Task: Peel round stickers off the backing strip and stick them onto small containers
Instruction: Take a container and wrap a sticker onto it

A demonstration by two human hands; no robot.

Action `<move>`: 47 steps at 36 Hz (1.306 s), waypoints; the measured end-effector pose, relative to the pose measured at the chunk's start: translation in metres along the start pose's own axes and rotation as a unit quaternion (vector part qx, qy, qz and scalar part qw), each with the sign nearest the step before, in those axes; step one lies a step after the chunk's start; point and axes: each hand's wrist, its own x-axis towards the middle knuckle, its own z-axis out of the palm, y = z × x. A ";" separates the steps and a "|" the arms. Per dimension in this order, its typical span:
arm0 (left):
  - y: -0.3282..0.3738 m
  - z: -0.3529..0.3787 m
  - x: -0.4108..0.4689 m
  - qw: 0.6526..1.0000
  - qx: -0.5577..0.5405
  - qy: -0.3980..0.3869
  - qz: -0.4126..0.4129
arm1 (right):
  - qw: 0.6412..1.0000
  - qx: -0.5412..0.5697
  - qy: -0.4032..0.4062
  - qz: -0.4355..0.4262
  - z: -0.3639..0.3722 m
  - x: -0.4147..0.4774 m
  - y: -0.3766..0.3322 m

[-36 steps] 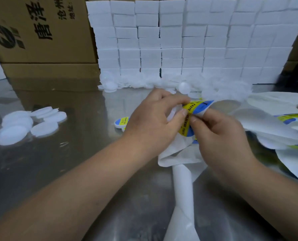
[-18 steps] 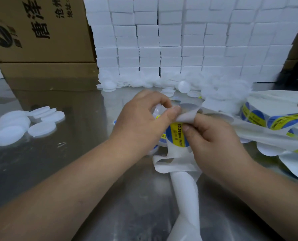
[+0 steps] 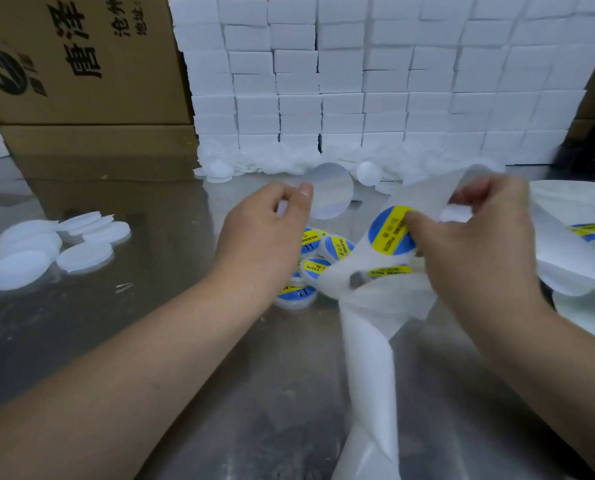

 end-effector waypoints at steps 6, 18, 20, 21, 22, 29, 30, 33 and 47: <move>0.001 -0.003 -0.001 1.000 -0.012 0.003 0.007 | 0.996 -0.032 0.037 -0.069 -0.007 0.010 0.002; 0.002 -0.004 -0.004 0.999 0.023 -0.019 0.011 | 0.965 -0.130 -0.004 -0.230 -0.008 0.011 -0.005; 0.003 -0.003 -0.005 0.999 0.033 -0.017 0.017 | 0.964 -0.129 -0.062 -0.222 -0.005 0.007 -0.003; 0.003 -0.004 -0.005 0.999 0.039 -0.013 0.023 | 0.965 -0.121 -0.086 -0.216 -0.003 0.005 -0.003; 0.003 -0.004 -0.005 0.998 0.045 -0.009 0.031 | 0.966 -0.110 -0.105 -0.210 -0.002 0.003 -0.003; 0.005 -0.004 -0.009 0.994 0.075 -0.008 0.075 | 0.980 -0.009 -0.185 -0.074 -0.002 -0.003 -0.008; 0.006 -0.003 -0.009 0.994 0.075 -0.008 0.079 | 0.980 -0.001 -0.190 -0.061 -0.003 -0.003 -0.008; 0.007 -0.004 -0.010 0.994 0.064 0.001 0.092 | 0.980 0.035 -0.196 -0.024 -0.005 -0.005 -0.008; 0.008 -0.004 -0.009 0.984 0.120 -0.031 0.131 | 0.975 0.123 -0.176 0.049 0.001 -0.006 -0.014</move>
